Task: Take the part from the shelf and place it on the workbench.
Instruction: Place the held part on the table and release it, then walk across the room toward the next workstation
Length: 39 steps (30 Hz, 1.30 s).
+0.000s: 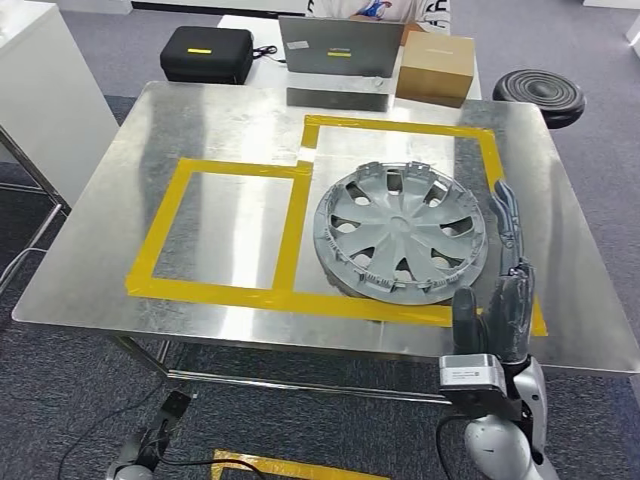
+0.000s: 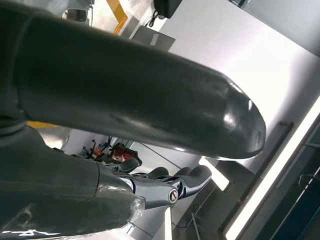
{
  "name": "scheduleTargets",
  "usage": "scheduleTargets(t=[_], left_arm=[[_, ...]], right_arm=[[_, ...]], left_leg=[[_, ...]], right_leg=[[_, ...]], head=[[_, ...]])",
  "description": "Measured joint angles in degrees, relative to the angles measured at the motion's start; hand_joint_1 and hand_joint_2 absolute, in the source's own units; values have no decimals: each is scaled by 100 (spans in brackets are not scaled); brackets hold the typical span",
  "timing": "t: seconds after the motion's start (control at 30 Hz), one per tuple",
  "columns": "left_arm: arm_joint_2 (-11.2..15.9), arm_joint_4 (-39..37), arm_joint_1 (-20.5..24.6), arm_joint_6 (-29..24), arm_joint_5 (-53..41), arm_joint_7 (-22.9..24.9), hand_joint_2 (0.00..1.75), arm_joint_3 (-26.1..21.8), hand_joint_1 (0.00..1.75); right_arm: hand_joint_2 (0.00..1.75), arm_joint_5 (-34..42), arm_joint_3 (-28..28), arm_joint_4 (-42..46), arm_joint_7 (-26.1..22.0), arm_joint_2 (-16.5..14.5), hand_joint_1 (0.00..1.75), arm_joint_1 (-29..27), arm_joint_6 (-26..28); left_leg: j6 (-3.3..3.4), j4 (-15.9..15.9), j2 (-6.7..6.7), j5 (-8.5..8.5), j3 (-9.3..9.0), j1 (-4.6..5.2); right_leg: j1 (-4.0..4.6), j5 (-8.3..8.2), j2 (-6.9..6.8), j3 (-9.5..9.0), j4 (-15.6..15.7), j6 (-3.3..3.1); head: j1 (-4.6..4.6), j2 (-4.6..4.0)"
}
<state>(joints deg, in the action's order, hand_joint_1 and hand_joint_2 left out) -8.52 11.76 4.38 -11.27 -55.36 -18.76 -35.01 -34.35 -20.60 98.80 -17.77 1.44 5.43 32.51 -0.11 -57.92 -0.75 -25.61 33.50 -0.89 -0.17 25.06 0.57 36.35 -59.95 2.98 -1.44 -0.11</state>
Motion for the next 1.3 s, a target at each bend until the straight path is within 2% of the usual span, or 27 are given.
scheduleTargets(t=[0.03,0.1,0.13,0.17,0.2,0.23,0.27,0.33,0.37,0.47,0.5,0.53,0.63,0.67,0.7,0.73,0.83,0.9,0.97,1.0,1.03,1.07,1.13,1.17,1.2,1.23,1.3], left_arm=[[5,0,-6,-9,0,1,0,-4,0],[14,0,-18,-20,2,1,0,-9,0],[15,0,-28,-22,4,1,0,-10,0],[16,0,-38,-22,6,1,0,-12,0],[17,0,-46,-22,8,1,0,-14,0],[17,0,-49,-22,9,1,0,-16,0],[16,0,-50,-22,9,1,0,-19,0],[16,0,-49,-23,11,1,0,-23,0],[17,0,-49,-24,14,1,0,-25,0],[19,0,-56,-28,34,1,0,-30,0],[19,0,-59,-32,45,1,0,-32,0],[19,0,-63,-37,57,1,0,-34,0],[16,0,-76,-51,78,-4,0,-40,0],[19,0,-82,-55,82,-7,0,-48,0],[21,0,-87,-59,87,-10,0,-58,0],[24,0,-90,-62,93,-15,0,-71,0],[27,0,-80,-68,112,-34,0,-101,0],[25,-1,-81,-76,124,-42,0,-116,0],[19,-2,-107,-84,131,-45,0,-128,0],[19,-2,-116,-87,133,-45,0,-134,0],[20,-2,-118,-93,133,-45,0,-139,0],[21,-2,-117,-99,132,-45,0,-143,0],[25,-3,-117,-105,131,-45,0,-148,0],[25,-3,-118,-105,131,-45,0,-149,0],[25,-4,-119,-105,131,-45,0,-149,0],[25,-4,-119,-105,131,-45,0,-149,0],[25,-4,-117,-107,131,-45,0,-150,0]], right_arm=[[0,2,20,1,-15,0,0,-36,6],[0,6,48,1,-38,-1,0,-112,16],[0,7,59,1,-43,-2,0,-150,20],[0,7,71,1,-44,-3,0,-184,23],[0,8,82,1,-45,-4,0,-209,25],[0,8,91,1,-48,-5,0,-223,27],[0,8,98,2,-51,-6,0,-228,28],[0,13,106,9,-63,-14,0,-232,33],[0,28,112,13,-69,-21,0,-244,36],[0,85,144,17,-95,-39,0,-318,51],[0,91,151,17,-111,-45,0,-344,60],[0,93,155,18,-130,-54,0,-374,69],[0,119,183,19,-195,-86,0,-512,84],[0,147,199,19,-222,-94,0,-566,84],[0,174,222,19,-252,-105,0,-616,81],[0,200,247,19,-286,-119,0,-661,79],[0,253,313,42,-375,-166,0,-777,72],[0,292,354,73,-414,-186,0,-848,74],[0,319,401,96,-454,-199,0,-930,88],[0,341,425,105,-485,-204,0,-974,103],[0,365,450,120,-522,-210,0,-1012,123],[0,383,475,133,-558,-216,0,-1041,143],[0,398,515,151,-615,-227,0,-1087,172],[0,398,530,154,-639,-231,0,-1115,180],[0,399,542,155,-665,-232,0,-1147,188],[0,399,553,156,-690,-235,0,-1177,199],[0,399,576,173,-735,-247,0,-1217,240]], left_leg=[[33,7,4,17,8,-10],[74,6,10,40,38,-6],[83,5,13,53,57,-1],[85,4,16,66,75,3],[82,3,17,79,87,6],[74,3,16,90,95,6],[59,2,14,101,97,6],[12,-9,9,130,117,22],[-22,-9,8,151,130,28],[-134,7,9,191,164,13],[-165,-58,11,115,197,8],[-191,-235,13,-39,271,6],[-239,-1284,18,-689,653,1],[-244,-1520,18,-787,713,1],[-243,-1554,18,-777,676,2],[-236,-1373,18,-675,532,1],[-184,-259,18,-305,-161,4],[-123,76,12,-248,-328,20],[-39,96,15,-191,-301,31],[5,105,22,-157,-285,29],[50,115,29,-120,-261,22],[84,120,38,-83,-226,16],[118,116,47,-17,-143,26],[118,113,52,17,-95,32],[115,112,55,51,-51,35],[107,110,56,83,-9,36],[73,106,53,144,55,35]], right_leg=[[-3,159,-6,95,-225,25],[-6,582,-14,393,-974,62],[-7,734,-14,525,-1320,71],[-7,789,-14,574,-1498,73],[-6,737,-13,510,-1449,67],[-6,595,-14,325,-1169,53],[-6,432,-14,66,-750,36],[6,245,-8,-351,-45,-6],[15,223,-3,-433,109,-29],[30,160,2,-405,150,-132],[22,126,-4,-387,162,-177],[9,91,-12,-363,176,-222],[3,8,-30,-251,179,-275],[5,-21,-32,-209,177,-272],[6,-50,-32,-170,176,-263],[5,-79,-30,-136,176,-249],[21,-150,-24,-62,157,-176],[40,-202,-27,-31,151,-113],[26,-249,-27,-21,171,-45],[17,-198,-27,6,135,-10],[8,-67,-26,61,9,22],[2,149,-26,159,-252,48],[-5,635,-28,391,-991,85],[-6,785,-28,458,-1292,93],[-6,824,-28,438,-1406,94],[-6,766,-28,311,-1307,90],[-6,516,-28,-241,-537,65]], head=[[12,0],[37,0],[38,0],[38,0],[37,0],[37,0],[38,0],[34,0],[31,0],[29,0],[23,0],[15,0],[-2,0],[-1,0],[-2,0],[-2,0],[-1,0],[1,0],[-2,0],[2,0],[15,0],[27,0],[48,0],[48,0],[47,0],[46,0],[47,0]])
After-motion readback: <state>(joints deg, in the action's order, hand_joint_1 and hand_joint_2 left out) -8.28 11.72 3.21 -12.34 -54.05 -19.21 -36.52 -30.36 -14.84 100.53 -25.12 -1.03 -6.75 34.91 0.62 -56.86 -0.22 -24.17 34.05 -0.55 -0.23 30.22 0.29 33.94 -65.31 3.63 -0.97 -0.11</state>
